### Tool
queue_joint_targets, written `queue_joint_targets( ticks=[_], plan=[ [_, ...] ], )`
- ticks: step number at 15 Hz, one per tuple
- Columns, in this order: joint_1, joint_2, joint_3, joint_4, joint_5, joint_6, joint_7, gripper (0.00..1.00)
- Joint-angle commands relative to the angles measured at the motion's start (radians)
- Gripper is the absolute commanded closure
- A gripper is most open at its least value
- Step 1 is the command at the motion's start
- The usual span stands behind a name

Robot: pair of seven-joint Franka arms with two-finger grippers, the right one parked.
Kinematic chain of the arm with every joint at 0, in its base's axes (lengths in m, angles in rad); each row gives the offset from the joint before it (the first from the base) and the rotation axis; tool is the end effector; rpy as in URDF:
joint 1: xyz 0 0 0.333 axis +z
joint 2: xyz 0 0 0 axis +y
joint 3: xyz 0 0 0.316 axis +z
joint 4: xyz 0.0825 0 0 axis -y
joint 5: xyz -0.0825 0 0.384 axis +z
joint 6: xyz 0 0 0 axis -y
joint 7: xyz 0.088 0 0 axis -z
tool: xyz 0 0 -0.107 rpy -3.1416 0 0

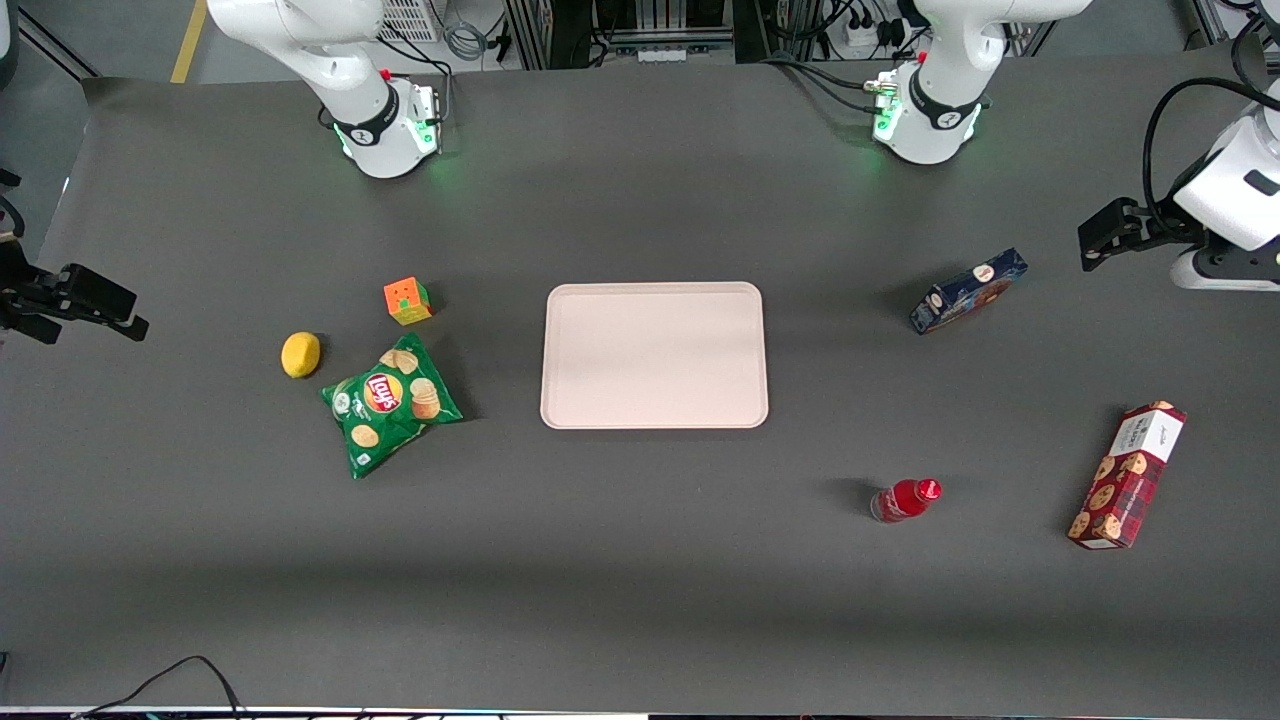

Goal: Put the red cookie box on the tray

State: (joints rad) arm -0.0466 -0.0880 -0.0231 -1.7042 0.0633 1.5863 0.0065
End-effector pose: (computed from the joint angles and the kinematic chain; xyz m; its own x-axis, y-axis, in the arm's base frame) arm 0.5257 -0.0305 0.6106 0.9966 -0.0769 -0.0304 -0.0788 -0.9948 -0.0650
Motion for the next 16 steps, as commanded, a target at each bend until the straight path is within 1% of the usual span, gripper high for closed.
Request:
queue_joint_targets(
  ticks=[1, 7, 10, 13, 16],
  plan=[
    [-0.006, -0.001, 0.000, 0.005, 0.006, -0.011, 0.003, 0.00],
    [-0.007, 0.004, 0.000, 0.005, 0.006, 0.004, 0.001, 0.00],
    [0.008, 0.036, 0.009, 0.006, 0.006, 0.027, 0.029, 0.00],
    [0.082, 0.085, 0.025, 0.005, 0.006, 0.116, 0.224, 0.00],
    [0.082, 0.155, 0.145, 0.001, 0.004, 0.207, 0.410, 0.00]
  ],
)
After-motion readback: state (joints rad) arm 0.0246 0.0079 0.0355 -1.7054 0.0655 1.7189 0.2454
